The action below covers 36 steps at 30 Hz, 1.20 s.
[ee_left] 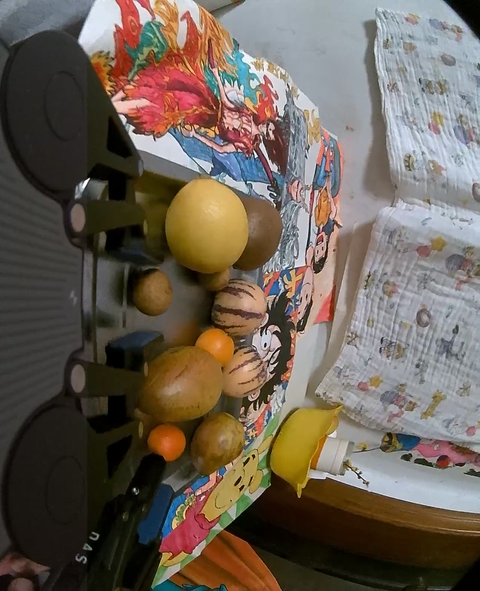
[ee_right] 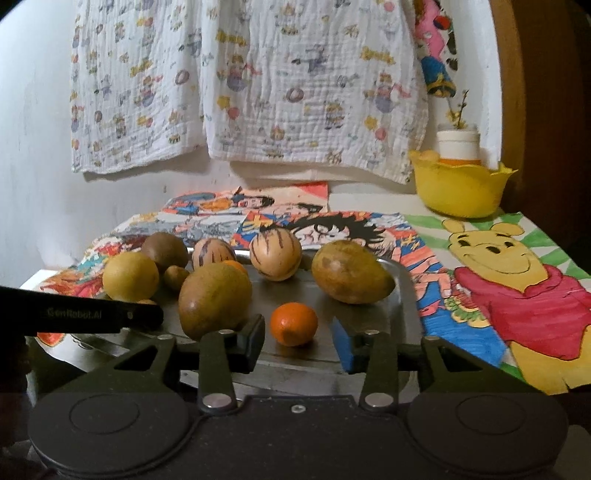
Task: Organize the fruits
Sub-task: 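Lower and open the right tool on the tray while the left tool releases the brown fruit, then withdraw both open tools back from the tray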
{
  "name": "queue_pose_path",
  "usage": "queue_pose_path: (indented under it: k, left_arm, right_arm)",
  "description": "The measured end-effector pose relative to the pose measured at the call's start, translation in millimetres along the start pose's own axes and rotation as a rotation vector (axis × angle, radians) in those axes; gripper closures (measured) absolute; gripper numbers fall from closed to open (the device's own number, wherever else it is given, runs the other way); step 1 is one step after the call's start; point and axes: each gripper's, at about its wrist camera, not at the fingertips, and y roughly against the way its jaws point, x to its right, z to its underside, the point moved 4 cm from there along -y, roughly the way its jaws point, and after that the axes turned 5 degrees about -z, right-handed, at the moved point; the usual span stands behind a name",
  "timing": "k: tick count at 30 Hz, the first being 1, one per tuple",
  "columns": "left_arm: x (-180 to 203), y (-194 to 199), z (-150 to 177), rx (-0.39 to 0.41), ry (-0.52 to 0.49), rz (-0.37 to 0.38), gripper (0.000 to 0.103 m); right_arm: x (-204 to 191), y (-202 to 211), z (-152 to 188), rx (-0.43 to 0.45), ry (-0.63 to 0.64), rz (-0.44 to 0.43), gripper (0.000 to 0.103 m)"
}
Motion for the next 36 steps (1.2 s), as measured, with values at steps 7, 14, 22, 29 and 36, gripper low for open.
queue_pose_path:
  k: [7, 14, 22, 29, 36]
  left_arm:
    - [0.1, 24.2, -1.7, 0.062, 0.000, -0.023, 0.027]
    - [-8.1, 45.0, -4.1, 0.096, 0.016, -0.027, 0.001]
    - [-8.7, 63.4, 10.3, 0.119, -0.055, -0.086, 0.000]
    - [-15.8, 73.5, 19.4, 0.095, -0.065, -0.119, 0.000]
    - [-26.3, 75.8, 26.7, 0.042, -0.043, -0.143, 0.000]
  right_arm:
    - [0.3, 25.5, -1.0, 0.057, -0.018, -0.001, 0.037]
    - [0.8, 43.2, -0.8, 0.096, -0.020, 0.008, 0.016]
    - [-7.0, 57.0, 3.8, 0.095, -0.011, -0.025, 0.001]
    - [-10.5, 64.9, 11.4, 0.052, -0.013, -0.023, 0.001]
    - [-13.6, 62.1, 17.9, 0.007, -0.020, -0.043, 0.001]
